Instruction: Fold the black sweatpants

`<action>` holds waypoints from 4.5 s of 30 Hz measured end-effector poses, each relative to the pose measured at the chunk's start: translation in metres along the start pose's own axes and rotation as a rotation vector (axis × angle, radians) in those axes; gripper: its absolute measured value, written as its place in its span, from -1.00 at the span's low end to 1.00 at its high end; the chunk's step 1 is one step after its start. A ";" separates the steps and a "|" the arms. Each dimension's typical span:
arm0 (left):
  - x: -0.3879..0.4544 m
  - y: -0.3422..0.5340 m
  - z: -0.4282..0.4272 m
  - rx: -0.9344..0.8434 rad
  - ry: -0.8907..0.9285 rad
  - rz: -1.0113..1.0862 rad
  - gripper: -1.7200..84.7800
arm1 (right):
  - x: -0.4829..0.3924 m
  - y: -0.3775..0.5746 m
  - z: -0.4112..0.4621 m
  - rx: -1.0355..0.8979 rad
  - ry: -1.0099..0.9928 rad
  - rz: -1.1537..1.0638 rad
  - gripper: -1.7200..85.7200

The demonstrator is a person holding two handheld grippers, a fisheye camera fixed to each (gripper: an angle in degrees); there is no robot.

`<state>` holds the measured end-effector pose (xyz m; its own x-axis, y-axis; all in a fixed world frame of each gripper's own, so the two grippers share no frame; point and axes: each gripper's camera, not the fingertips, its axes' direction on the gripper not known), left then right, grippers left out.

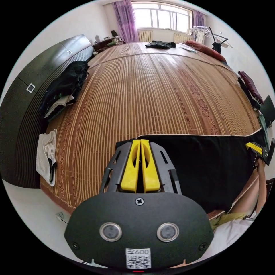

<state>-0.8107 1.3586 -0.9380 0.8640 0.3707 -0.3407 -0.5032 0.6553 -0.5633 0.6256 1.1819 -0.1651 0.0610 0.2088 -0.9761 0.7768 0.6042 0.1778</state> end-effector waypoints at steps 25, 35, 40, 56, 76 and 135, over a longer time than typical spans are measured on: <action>0.105 0.017 0.193 -0.053 0.364 0.315 -0.95 | 0.054 0.005 -0.009 0.013 0.009 -0.004 -0.98; 0.142 0.063 0.230 0.076 0.348 0.377 -0.95 | 0.104 0.007 -0.008 0.016 -0.092 0.059 -0.98; 0.147 0.089 0.304 0.072 0.215 0.351 -0.95 | 0.116 0.008 -0.005 0.015 -0.091 0.060 -0.98; 0.177 0.387 0.318 0.250 0.218 0.224 -0.75 | 0.172 0.018 0.018 0.017 -0.176 0.114 -0.98; 0.175 0.419 0.519 0.330 0.369 -0.213 -0.82 | 0.171 0.040 0.058 0.022 -0.048 0.037 -0.98; 0.141 0.396 0.729 0.369 0.293 0.016 -0.91 | -0.004 -0.105 0.230 -0.236 -0.877 -0.265 -0.98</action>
<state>-0.8777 2.1495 -0.6604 0.7887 0.2162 -0.5755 -0.4323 0.8607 -0.2690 0.6885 0.9409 -0.2083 0.4244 -0.5526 -0.7173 0.6922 0.7087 -0.1364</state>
